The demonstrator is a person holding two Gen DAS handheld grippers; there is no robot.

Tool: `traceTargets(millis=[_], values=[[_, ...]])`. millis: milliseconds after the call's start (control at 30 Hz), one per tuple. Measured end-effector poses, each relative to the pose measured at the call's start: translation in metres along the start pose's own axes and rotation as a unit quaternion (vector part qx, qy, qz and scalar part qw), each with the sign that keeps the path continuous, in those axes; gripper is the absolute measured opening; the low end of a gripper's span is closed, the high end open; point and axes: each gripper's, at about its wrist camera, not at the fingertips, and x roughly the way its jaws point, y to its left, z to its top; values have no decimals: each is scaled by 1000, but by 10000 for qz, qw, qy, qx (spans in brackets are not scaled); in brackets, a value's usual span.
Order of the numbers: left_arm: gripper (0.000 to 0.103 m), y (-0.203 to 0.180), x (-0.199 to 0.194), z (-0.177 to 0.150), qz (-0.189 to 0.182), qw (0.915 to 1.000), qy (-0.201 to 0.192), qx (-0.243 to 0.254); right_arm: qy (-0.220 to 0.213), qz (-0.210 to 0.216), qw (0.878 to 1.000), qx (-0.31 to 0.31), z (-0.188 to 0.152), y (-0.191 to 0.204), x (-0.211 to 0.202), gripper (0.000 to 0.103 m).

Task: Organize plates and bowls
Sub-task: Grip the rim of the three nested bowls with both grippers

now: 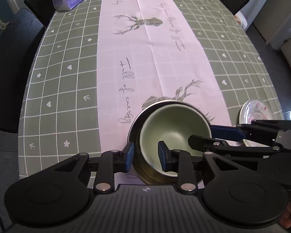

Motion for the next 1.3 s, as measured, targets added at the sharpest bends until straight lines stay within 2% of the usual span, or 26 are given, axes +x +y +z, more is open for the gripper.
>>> traceTargets(millis=[67, 133, 200, 267, 467, 700, 867, 933, 1300], values=[[37, 1, -7, 1, -38, 9998, -214, 25, -99, 28, 9999, 13, 0, -1, -5, 39], [42, 3, -13, 0, -128, 9988, -461, 53, -298, -1, 9996, 7, 1, -3, -13, 50], [53, 7, -18, -1, -276, 9971, -702, 18, -472, -6, 9989, 45, 1, -7, -19, 57], [61, 11, -20, -3, -419, 9949, -917, -61, -580, 75, 9982, 146, 0, -14, -24, 64], [70, 29, -11, -15, -748, 9886, -1241, -406, -645, 299, 9961, 526, -9, -36, -22, 64], [75, 50, 15, -36, -1084, 9791, -1427, -956, -477, 659, 9907, 1087, -27, -58, 5, 65], [75, 48, 24, -54, -805, 9792, -1681, -798, -345, 777, 9880, 1292, -34, -66, 24, 72], [75, 48, 29, -59, -785, 9799, -1655, -794, -301, 710, 9896, 1213, -34, -65, 28, 72], [75, 55, 60, -63, -1384, 9780, -1273, -898, -285, 576, 9936, 924, -36, -55, 36, 73]])
